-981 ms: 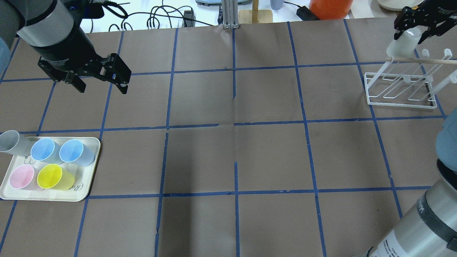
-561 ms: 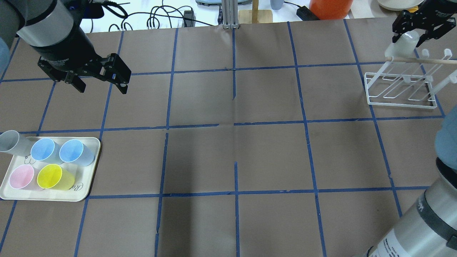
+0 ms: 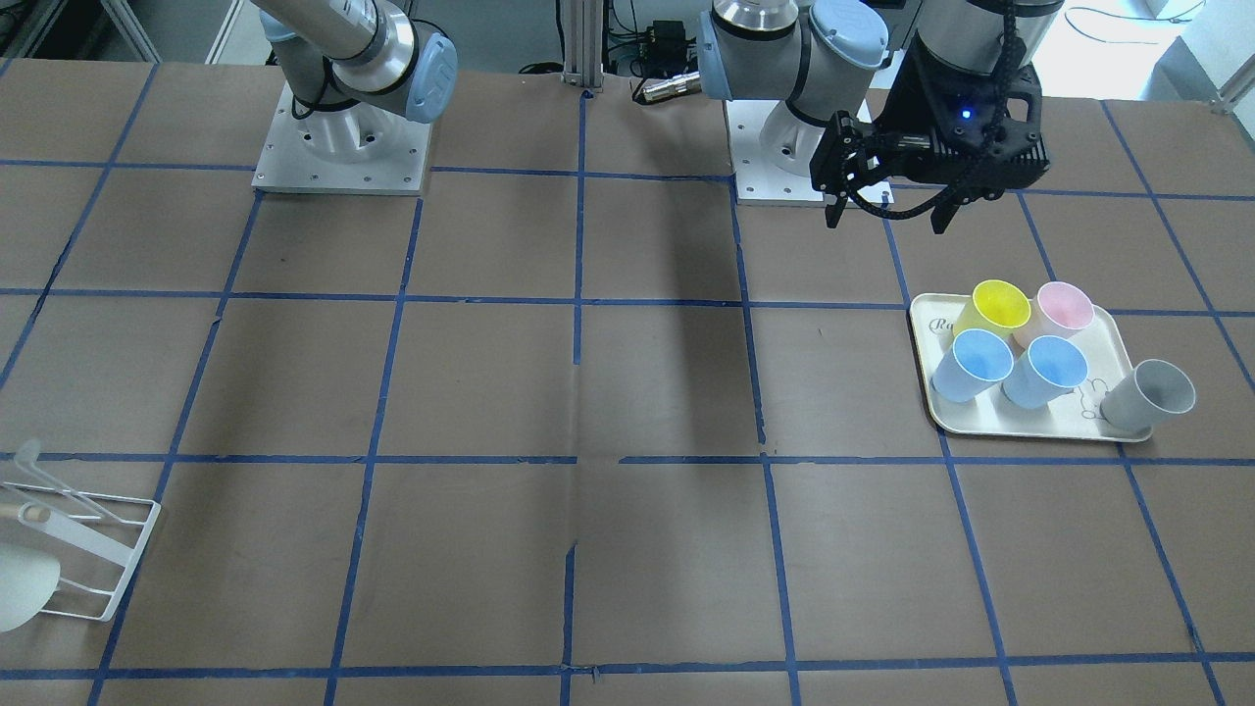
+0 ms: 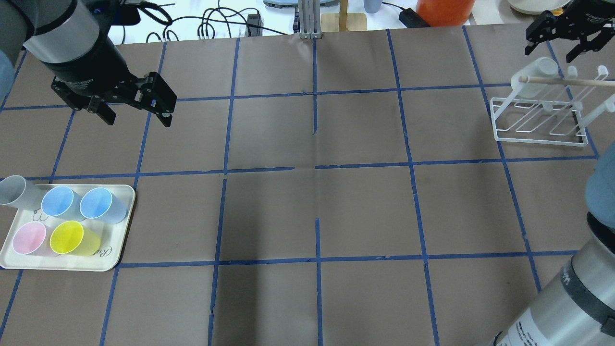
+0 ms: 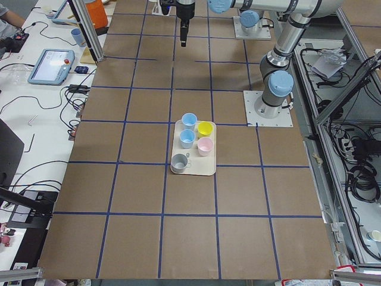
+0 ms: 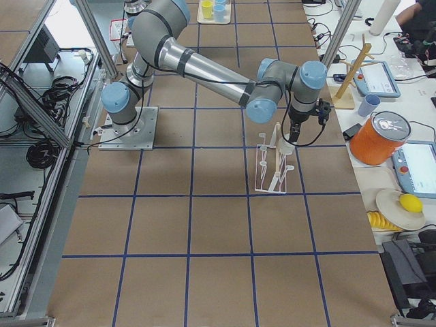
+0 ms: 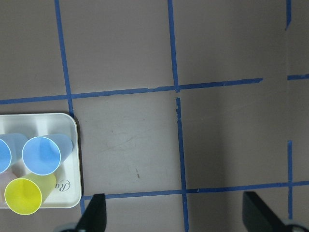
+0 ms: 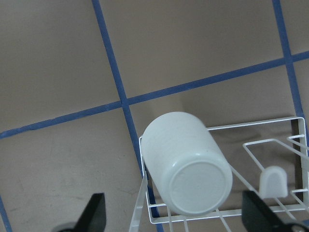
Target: Transfer IKEA cup to right arm and place on rack
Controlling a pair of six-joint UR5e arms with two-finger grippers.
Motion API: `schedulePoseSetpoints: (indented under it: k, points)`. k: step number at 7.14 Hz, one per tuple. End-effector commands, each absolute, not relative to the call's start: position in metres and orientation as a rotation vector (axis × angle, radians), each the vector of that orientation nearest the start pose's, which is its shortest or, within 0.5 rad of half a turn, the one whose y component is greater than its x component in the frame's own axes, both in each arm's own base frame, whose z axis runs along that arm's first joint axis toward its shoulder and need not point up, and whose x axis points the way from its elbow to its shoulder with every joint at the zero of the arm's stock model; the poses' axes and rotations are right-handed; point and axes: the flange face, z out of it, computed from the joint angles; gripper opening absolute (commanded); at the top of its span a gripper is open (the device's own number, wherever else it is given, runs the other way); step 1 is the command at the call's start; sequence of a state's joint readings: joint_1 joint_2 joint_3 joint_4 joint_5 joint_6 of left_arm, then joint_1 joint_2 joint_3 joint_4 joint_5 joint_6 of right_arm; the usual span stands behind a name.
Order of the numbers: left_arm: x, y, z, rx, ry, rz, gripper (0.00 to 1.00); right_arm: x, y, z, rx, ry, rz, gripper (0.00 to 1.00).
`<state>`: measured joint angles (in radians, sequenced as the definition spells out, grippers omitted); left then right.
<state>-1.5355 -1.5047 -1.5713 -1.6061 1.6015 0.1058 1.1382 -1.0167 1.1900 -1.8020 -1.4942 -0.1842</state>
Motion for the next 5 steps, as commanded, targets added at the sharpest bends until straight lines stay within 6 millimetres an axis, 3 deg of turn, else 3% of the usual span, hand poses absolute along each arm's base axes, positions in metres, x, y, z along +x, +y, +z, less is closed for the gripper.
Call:
schedulePoseSetpoints:
  k: [1,2,3,4,5]
  points:
    - [-0.113,-0.471,0.516,0.107,3.107,-0.044,1.00,-0.168,-0.699,0.398,0.378,3.067,-0.150,1.00]
    - [-0.113,-0.470,0.517,0.107,3.108,-0.047,1.00,-0.154,-0.680,0.436,0.376,3.062,-0.140,1.00]
    - [-0.112,-0.470,0.517,0.104,3.108,-0.049,1.00,-0.131,-0.639,0.483,0.432,3.038,-0.064,1.00]
    - [-0.111,-0.471,0.517,0.100,3.113,-0.050,1.00,-0.099,-0.608,0.531,0.425,3.048,-0.112,1.00]
    - [-0.110,-0.470,0.519,0.095,3.115,-0.055,1.00,-0.046,-0.583,0.555,0.335,3.068,-0.062,1.00]
